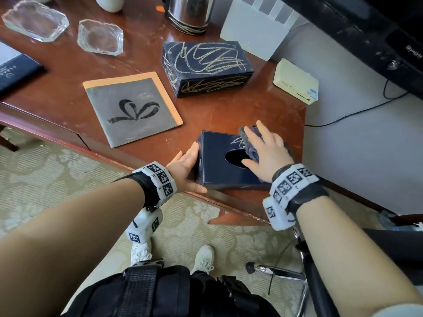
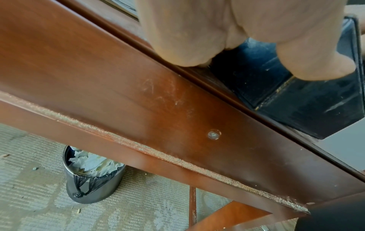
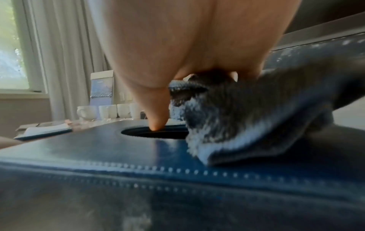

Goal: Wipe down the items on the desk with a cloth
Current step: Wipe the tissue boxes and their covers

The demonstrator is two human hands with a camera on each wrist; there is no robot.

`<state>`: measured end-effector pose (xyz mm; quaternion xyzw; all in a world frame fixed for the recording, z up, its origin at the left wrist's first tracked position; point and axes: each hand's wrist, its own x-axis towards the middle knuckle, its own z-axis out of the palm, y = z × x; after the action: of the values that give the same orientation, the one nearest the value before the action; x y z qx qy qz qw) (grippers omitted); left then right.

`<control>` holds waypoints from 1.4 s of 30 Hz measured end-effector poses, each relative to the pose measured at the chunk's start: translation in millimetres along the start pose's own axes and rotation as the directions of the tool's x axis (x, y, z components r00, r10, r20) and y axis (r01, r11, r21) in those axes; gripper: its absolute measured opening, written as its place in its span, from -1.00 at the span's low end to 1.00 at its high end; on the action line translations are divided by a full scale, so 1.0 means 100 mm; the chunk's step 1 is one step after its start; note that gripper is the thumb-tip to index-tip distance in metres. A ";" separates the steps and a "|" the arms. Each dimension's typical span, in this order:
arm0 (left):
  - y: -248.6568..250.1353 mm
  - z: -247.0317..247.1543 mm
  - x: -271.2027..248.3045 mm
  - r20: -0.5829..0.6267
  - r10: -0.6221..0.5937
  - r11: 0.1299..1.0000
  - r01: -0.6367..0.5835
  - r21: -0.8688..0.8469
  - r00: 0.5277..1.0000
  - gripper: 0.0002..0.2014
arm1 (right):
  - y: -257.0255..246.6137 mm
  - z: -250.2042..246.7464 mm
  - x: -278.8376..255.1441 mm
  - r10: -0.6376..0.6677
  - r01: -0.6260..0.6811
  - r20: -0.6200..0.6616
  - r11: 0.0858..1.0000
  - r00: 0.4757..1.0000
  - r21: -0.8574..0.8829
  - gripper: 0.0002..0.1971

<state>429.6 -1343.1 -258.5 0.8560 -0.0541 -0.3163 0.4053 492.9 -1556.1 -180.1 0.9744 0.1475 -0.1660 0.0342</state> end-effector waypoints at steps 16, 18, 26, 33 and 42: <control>0.01 -0.01 0.00 0.008 0.046 0.989 -0.047 0.142 0.999 0.19 | -0.58 0.08 0.24 -0.013 0.077 -0.214 0.952 0.977 0.295 -0.63; 0.01 -0.04 0.01 0.020 0.037 0.989 -0.040 0.145 0.999 0.34 | -0.71 0.12 0.23 -0.146 0.178 -0.186 0.970 0.971 0.165 -0.65; 0.10 -0.17 0.08 -0.063 0.027 0.976 -0.040 -0.215 0.998 0.32 | -0.52 0.13 0.19 -0.169 0.171 -0.024 0.980 0.985 0.104 -0.57; 0.17 -0.24 0.20 -0.047 -0.127 0.927 0.101 -0.360 0.991 0.06 | -0.39 0.13 0.19 -0.187 0.196 -0.074 0.972 0.979 0.128 -0.39; 0.26 -0.26 0.16 -0.094 -0.052 0.945 0.018 -0.325 0.994 -0.04 | 0.70 0.06 0.16 0.351 -0.336 -0.082 0.930 0.933 0.152 -0.55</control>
<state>462.1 -1348.9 -235.5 0.7936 0.0344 -0.2840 0.5369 526.1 -1618.8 -190.3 0.9928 -0.0353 -0.1143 -0.0114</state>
